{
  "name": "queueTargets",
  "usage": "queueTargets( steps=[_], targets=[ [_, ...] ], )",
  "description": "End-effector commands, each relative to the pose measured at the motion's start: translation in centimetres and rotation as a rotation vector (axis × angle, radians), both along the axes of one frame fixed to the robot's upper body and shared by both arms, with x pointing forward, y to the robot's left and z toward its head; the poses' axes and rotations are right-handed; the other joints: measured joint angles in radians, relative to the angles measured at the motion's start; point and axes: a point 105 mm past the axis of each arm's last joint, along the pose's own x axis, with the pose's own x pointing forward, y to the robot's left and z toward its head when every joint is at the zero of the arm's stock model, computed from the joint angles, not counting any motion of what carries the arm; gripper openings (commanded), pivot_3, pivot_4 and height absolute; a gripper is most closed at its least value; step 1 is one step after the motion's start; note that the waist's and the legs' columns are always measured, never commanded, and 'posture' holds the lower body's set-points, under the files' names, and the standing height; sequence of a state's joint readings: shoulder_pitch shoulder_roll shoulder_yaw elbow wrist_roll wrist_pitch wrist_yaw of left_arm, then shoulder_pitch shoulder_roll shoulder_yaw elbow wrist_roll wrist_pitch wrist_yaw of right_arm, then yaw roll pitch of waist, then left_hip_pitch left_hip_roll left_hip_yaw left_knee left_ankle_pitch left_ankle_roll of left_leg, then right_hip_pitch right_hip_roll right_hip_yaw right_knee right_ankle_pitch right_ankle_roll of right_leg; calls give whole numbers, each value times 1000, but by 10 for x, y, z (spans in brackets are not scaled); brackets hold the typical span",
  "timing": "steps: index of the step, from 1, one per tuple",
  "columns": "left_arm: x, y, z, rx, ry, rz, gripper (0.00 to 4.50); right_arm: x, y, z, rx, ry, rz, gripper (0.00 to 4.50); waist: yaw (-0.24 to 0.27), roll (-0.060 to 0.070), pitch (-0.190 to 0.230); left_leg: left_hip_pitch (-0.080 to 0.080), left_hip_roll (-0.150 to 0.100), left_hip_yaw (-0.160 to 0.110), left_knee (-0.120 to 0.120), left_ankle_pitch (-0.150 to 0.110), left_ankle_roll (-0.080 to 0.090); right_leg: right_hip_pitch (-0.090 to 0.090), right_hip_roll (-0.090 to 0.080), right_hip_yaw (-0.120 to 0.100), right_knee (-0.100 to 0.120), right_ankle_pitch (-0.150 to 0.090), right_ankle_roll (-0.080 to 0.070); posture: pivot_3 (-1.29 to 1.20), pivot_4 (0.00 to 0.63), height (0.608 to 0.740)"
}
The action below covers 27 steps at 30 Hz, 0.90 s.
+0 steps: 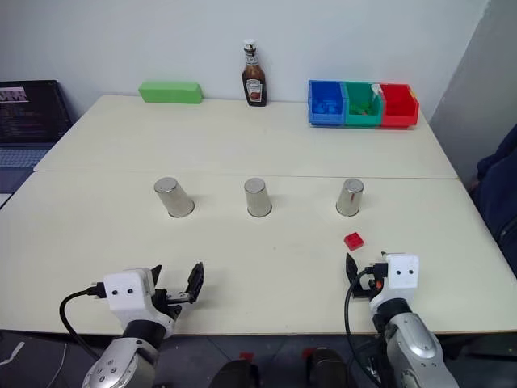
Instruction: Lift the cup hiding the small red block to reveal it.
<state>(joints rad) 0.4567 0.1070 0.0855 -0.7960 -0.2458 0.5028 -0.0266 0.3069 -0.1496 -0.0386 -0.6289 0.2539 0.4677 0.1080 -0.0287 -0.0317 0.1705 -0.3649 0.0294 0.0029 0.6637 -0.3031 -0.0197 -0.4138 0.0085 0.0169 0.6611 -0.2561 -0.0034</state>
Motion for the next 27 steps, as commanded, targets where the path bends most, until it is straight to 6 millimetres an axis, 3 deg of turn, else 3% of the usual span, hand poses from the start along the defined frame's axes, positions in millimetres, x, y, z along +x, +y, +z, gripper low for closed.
queueTargets(
  steps=[1, 14, 18, 22, 27],
  targets=[
    [-1, -1, 13, 26, -39, 7, 4500, -1, -3, 12, -15, -46, -7, 4458, 0, 0, 0, 0, 0, 0, 0, 0, 0, 0, 0, 0, 0, 0, 0, 0, 150, 740],
    [0, -2, 17, 25, -69, -13, 4500, 1, -5, 13, -23, -55, -16, 4458, 0, 0, 0, 0, 0, 0, 0, 0, 0, 0, 0, 0, 0, 0, 0, 0, 150, 740],
    [2, -1, 17, 27, -75, -88, 4500, -3, -6, 16, -25, -61, 16, 4458, 0, 0, 0, 0, 0, 0, 0, 0, 0, 0, 0, 0, 0, 0, 0, 0, 150, 740],
    [10, 23, 21, 40, -99, -91, 4500, -6, -18, 19, -69, -69, 48, 4458, 1, 0, 0, 0, 0, 0, 0, 0, 0, 0, 0, -1, 0, -1, -1, 0, 150, 740],
    [17, 33, 25, 63, -120, -178, 4500, -6, -31, 22, -97, -70, 72, 4458, 0, 0, 0, 0, 0, 0, 0, 0, 0, 0, 0, 0, 0, 0, 0, 0, 150, 740]
  ],
)
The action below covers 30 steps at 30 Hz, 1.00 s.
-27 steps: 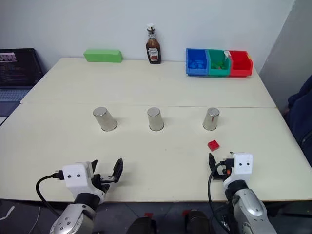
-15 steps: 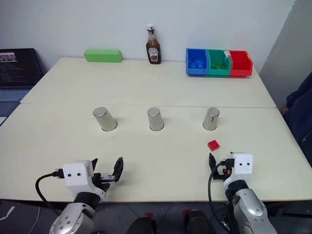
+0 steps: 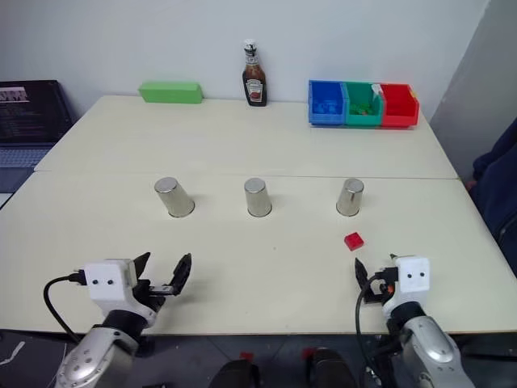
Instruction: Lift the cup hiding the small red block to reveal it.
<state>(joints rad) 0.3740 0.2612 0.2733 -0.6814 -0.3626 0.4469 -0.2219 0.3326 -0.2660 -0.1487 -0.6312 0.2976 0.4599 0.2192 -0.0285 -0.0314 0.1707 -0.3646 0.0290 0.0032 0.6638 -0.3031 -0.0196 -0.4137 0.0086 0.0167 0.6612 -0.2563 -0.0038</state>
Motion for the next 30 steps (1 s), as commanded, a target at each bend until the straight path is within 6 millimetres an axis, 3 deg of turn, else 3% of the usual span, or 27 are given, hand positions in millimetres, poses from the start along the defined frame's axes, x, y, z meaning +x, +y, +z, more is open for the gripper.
queueTargets(
  steps=[1, 7, 16, 30],
  targets=[
    [5, 2, 14, -6, -68, -93, 4500, 0, -6, 18, -7, -71, 32, 4458, 0, 0, 0, 0, 0, 0, 0, 0, 0, 0, 0, 0, 0, 0, 0, 0, 150, 740],
    [8, 13, 15, -1, -70, -147, 4500, -5, 2, 31, 9, -110, 115, 4458, 0, 0, 0, 0, 0, 0, 0, 0, 0, 0, 0, 0, 0, 0, 1, 0, 150, 740],
    [9, 15, 13, 14, -74, -148, 4500, -12, 21, 41, 3, -143, 233, 4458, 0, 0, 0, 0, 0, 0, 0, 0, 0, 1, 0, 0, 1, 1, 1, 0, 150, 740],
    [13, 12, 13, 13, -82, -158, 4500, -4, 16, 44, 0, -154, 195, 4458, 1, 0, 0, 1, 0, 0, 0, 0, 0, 1, 0, 0, 1, 1, 1, 0, 150, 740]
  ],
)
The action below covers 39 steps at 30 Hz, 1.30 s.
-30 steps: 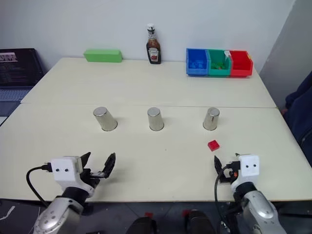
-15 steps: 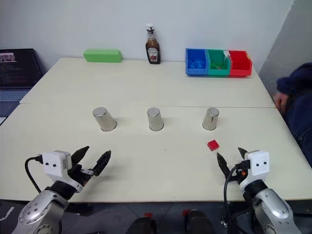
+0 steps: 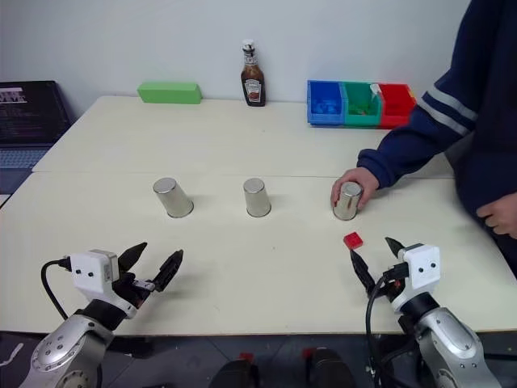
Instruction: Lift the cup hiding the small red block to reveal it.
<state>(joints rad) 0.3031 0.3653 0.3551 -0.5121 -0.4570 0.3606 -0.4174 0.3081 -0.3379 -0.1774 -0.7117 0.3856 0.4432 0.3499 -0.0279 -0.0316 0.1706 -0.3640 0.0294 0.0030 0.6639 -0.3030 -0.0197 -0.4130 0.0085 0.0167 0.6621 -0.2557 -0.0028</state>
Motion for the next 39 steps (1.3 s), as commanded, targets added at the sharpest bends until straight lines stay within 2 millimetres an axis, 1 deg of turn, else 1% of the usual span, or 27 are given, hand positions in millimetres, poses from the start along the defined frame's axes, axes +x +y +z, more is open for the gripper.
queueTargets(
  steps=[1, 8, 14, 21, 33, 39],
  targets=[
    [2, -4, 11, 18, -51, -17, 4500, -2, -1, 9, -1, -41, 1, 4458, 0, 0, 0, 0, 0, 0, 0, 0, 0, 0, 0, 0, 0, 0, 0, 0, 150, 740],
    [3, -7, 11, 17, -52, -31, 4500, -4, -3, 5, -2, -40, -4, 4458, 0, 0, 0, 0, 0, 0, 0, 0, 0, 0, 0, 0, 0, 0, 0, 0, 150, 740],
    [4, -4, 13, 25, -55, -32, 4500, -8, -2, 3, 0, -43, 11, 4458, 0, 0, 0, 0, 0, 0, 0, 0, 0, 0, 0, 0, 0, 0, 0, 0, 150, 740],
    [6, -5, 15, 26, -62, -35, 4500, -4, -5, 1, -10, -55, 14, 4458, 1, 0, 0, 1, 0, 0, 0, 0, 0, 1, 0, 0, 0, 0, 0, 0, 150, 740],
    [3, -8, 17, 18, -54, -68, 4500, -7, -13, -12, -11, -49, 24, 4458, 1, 0, 0, 1, 0, 0, 0, 0, 0, 1, 0, 0, 1, 0, 0, 0, 150, 740],
    [5, -6, 18, 22, -58, -65, 4500, -4, -12, -9, -12, -56, 22, 4458, 1, 0, 0, 1, 0, 0, 0, 0, 0, 1, 0, 0, 1, 0, 0, 0, 150, 740]
  ],
)
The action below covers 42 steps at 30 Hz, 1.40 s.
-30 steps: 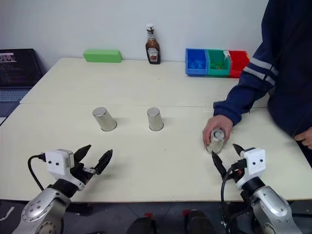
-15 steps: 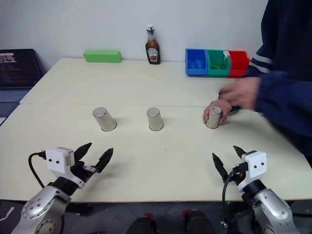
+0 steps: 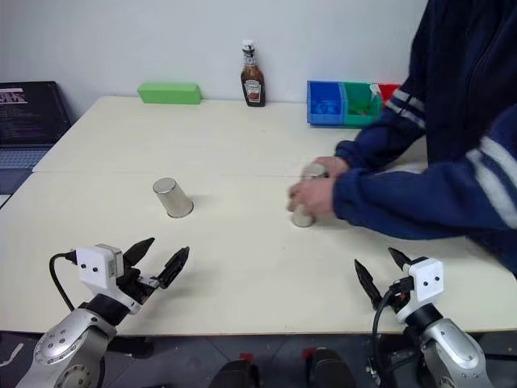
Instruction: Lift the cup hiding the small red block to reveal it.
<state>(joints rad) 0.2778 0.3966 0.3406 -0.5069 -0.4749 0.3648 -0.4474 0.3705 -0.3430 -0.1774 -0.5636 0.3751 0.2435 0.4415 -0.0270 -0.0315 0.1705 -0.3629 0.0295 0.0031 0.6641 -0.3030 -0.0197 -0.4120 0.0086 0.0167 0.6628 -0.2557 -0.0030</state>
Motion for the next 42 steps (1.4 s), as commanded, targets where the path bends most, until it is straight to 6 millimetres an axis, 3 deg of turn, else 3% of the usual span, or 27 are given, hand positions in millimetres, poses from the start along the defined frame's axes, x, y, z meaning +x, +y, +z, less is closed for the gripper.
queueTargets(
  steps=[1, 20, 26, 30, 35, 42],
  targets=[
    [1, 1, 13, 15, -49, -5, 4500, 3, 0, 15, -14, -59, 0, 4458, 0, 0, 0, 0, 0, 0, 0, 0, 0, 0, 0, 0, 0, 0, 0, 0, 150, 740],
    [2, -2, 14, 9, -41, -33, 4500, 7, 12, 28, -41, -66, 64, 4458, 1, 0, 0, 0, 0, 0, 0, 0, 0, 0, 0, 0, 0, 0, 0, 0, 150, 740],
    [5, -2, 16, 12, -41, -54, 4500, 9, 29, 30, -43, -54, 189, 4458, 0, 0, 0, 0, 0, 0, 0, 0, 0, 1, 0, 0, 0, 0, 0, 0, 150, 740],
    [7, -3, 17, 10, -44, -63, 4500, 19, 43, 35, -68, -64, 247, 4458, -1, 0, 0, 0, 0, 0, 0, 0, 0, 1, 0, 0, 0, 0, 0, 0, 150, 740],
    [8, -5, 18, 15, -48, -82, 4500, 39, 47, 38, -73, -69, 226, 4458, -1, 0, 0, 1, 0, 0, 1, 0, 0, 1, 0, 0, 0, 0, 0, 0, 150, 740],
    [35, -30, 27, 83, -67, -153, 4500, 36, 57, 51, -16, -107, 307, 4458, 16, 0, 0, 0, -1, -1, 1, 0, 0, 1, 0, -1, 0, 0, 0, 0, 150, 740]
  ],
)
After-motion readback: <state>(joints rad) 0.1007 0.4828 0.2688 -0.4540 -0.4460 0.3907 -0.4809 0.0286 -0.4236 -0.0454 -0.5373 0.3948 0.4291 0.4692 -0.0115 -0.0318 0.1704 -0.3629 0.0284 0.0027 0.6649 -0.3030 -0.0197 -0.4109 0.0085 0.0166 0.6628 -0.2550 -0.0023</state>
